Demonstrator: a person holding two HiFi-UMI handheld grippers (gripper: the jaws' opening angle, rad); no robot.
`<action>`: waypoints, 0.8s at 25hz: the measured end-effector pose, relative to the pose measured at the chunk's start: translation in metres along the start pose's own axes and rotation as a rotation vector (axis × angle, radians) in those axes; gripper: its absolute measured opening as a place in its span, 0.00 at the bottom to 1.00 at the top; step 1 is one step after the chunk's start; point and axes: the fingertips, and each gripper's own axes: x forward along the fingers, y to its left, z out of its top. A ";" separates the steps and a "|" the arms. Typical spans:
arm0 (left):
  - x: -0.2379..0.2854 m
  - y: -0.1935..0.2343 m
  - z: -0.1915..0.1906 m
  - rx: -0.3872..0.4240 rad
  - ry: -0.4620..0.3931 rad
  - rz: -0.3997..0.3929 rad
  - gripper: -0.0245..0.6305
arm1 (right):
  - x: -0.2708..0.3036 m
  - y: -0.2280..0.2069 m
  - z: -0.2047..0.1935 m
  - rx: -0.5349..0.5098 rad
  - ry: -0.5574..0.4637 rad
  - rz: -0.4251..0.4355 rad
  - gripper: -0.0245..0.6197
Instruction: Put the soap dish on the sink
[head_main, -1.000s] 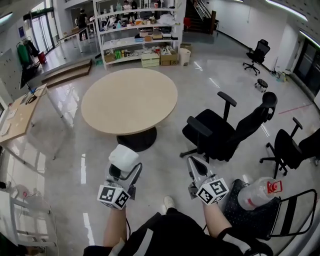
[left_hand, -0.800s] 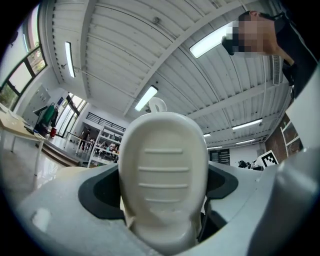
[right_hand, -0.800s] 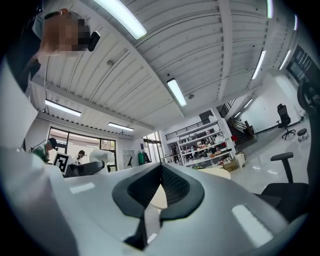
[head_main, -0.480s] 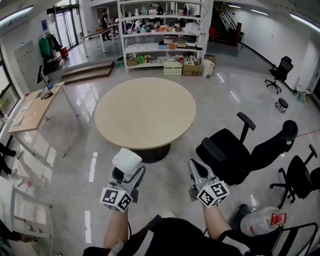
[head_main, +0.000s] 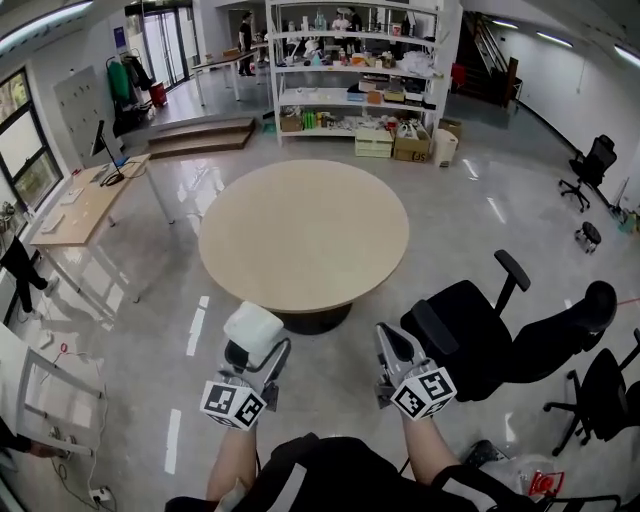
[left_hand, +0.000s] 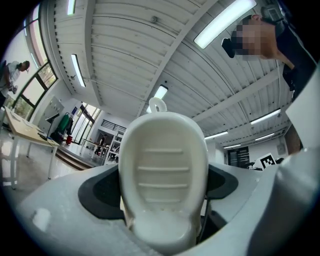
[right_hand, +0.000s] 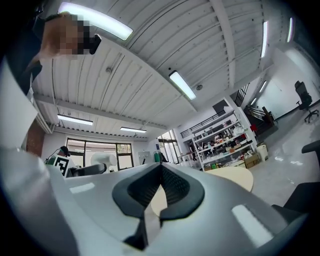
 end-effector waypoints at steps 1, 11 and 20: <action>0.002 0.001 0.001 0.007 0.004 0.014 0.75 | 0.004 -0.003 -0.002 0.007 0.006 0.007 0.05; 0.024 0.022 -0.007 0.028 0.036 0.038 0.75 | 0.042 -0.024 -0.021 0.042 0.051 0.018 0.05; 0.089 0.063 -0.012 -0.003 0.005 0.016 0.75 | 0.083 -0.068 -0.011 -0.007 0.052 -0.047 0.05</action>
